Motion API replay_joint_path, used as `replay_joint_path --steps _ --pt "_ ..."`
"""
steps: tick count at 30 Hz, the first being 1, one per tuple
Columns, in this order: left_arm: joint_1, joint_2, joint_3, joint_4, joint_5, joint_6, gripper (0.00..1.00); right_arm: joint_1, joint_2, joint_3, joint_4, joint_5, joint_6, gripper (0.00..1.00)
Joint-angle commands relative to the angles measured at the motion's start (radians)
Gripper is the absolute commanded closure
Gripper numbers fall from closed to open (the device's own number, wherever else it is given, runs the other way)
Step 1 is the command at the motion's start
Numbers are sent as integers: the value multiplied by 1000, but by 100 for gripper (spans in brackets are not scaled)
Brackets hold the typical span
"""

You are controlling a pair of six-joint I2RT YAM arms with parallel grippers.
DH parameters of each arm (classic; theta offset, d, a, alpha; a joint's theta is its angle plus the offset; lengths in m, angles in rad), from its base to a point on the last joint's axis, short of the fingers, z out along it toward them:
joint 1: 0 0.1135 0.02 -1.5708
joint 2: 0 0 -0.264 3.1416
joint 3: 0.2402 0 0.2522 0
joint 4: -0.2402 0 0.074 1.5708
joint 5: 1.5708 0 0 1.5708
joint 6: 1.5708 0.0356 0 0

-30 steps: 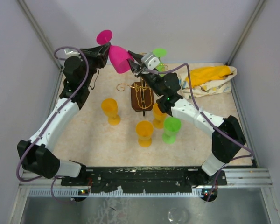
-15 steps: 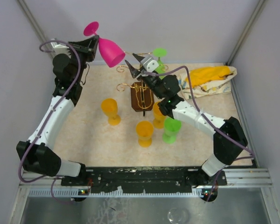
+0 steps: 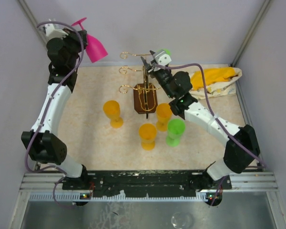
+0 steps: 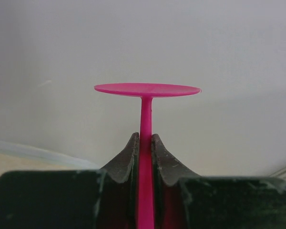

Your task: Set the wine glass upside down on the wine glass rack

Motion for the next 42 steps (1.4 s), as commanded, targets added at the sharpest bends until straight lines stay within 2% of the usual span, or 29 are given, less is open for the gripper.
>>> replay_joint_path --steps 1,7,11,15,18,20,22,25,29,36,42 --pt "8 56 -2 -48 -5 328 100 -30 -80 19 -52 81 -28 54" --pt "10 47 -202 168 98 482 100 -65 -127 22 -138 126 -52 54" --pt "18 48 -346 363 194 511 100 -82 -158 -7 -148 141 -56 53" --pt "29 87 -403 493 320 504 100 -93 -171 -21 -156 149 -55 53" --pt "40 130 -428 597 429 483 100 -98 -176 -30 -163 153 -57 52" --pt "59 177 -435 673 570 463 100 -101 -182 -35 -162 158 -59 52" --pt "79 225 -439 763 701 380 100 -103 -187 -42 -161 162 -59 52" --pt "99 287 -464 969 755 235 100 -107 -195 -51 -162 169 -64 52" --pt "99 332 -436 972 796 228 100 -112 -200 -58 -168 180 -70 52" --pt "83 378 -441 1077 845 233 100 -115 -189 -55 -173 183 -77 52" --pt "49 422 -407 1071 852 270 100 -115 -173 -37 -183 184 -81 52"
